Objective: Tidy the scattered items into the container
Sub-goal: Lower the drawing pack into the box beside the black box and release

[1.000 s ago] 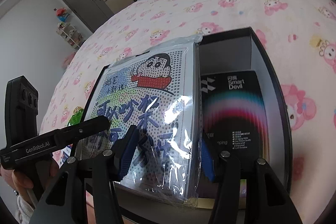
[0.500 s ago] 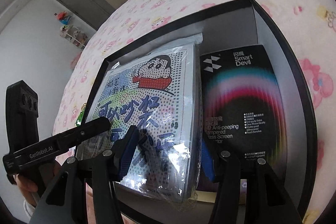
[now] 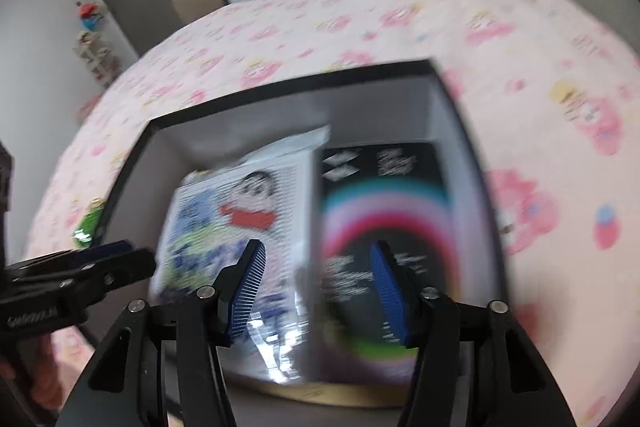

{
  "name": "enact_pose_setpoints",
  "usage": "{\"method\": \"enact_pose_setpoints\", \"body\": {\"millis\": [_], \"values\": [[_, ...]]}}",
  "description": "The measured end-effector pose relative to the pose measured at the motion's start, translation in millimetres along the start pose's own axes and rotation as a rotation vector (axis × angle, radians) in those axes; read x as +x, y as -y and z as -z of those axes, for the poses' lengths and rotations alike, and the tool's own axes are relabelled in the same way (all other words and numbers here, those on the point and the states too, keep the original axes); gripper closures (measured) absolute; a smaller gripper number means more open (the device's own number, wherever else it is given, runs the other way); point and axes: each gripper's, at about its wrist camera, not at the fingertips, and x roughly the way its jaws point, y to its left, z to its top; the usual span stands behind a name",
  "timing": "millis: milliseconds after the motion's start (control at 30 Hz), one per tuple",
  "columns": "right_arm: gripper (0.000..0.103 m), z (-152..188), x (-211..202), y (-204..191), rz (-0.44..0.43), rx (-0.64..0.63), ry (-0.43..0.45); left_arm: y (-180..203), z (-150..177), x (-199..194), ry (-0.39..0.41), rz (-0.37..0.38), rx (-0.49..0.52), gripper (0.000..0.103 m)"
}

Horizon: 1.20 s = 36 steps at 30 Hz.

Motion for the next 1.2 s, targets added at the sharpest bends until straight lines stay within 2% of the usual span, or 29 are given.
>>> {"method": "enact_pose_setpoints", "body": {"millis": [33, 167, 200, 300, 367, 433, 533, 567, 667, 800, 833, 967, 1067, 1100, 1200], "values": [[0.072, 1, 2, -1, 0.026, -0.011, -0.008, 3, 0, 1, -0.007, 0.008, 0.007, 0.058], [0.075, 6, 11, -7, 0.051, -0.058, -0.060, 11, 3, 10, -0.055, 0.040, 0.026, 0.058], [0.075, 6, 13, -7, 0.036, -0.072, -0.078, 11, 3, 13, -0.073, 0.042, 0.025, 0.058], [0.075, 8, 19, -4, -0.104, -0.057, -0.160, 4, 3, 18, -0.101, 0.002, -0.002, 0.058], [0.074, 12, 20, -4, -0.146, -0.040, -0.185, -2, 3, 19, -0.106, -0.014, -0.022, 0.058], [0.074, 10, 15, -2, -0.097, -0.046, -0.152, -6, 4, 17, -0.104, -0.018, -0.029, 0.058], [0.074, 4, -1, 7, 0.068, -0.051, -0.069, -4, 7, 15, -0.105, -0.009, -0.015, 0.058], [0.076, 2, -4, 10, 0.087, -0.053, -0.060, -3, 7, 16, -0.109, -0.006, -0.014, 0.058], [0.076, 4, -1, 14, 0.040, -0.046, -0.104, -2, 7, 23, -0.126, 0.008, -0.025, 0.058], [0.075, 9, 10, 3, -0.097, -0.067, -0.182, -6, 10, 29, -0.154, 0.073, -0.089, 0.058], [0.072, 10, 13, 1, -0.130, -0.063, -0.200, -7, 10, 30, -0.157, 0.083, -0.103, 0.058], [0.070, 13, 15, -4, -0.166, -0.072, -0.218, -9, 11, 29, -0.148, 0.072, -0.107, 0.058], [0.070, 14, 18, -5, -0.227, -0.060, -0.246, -10, 11, 30, -0.146, 0.068, -0.116, 0.059], [0.070, 15, 19, -6, -0.226, -0.064, -0.249, -10, 11, 32, -0.146, 0.063, -0.115, 0.059], [0.070, 12, 10, -7, -0.137, -0.096, -0.202, -7, 11, 35, -0.147, 0.047, -0.103, 0.059]]}}
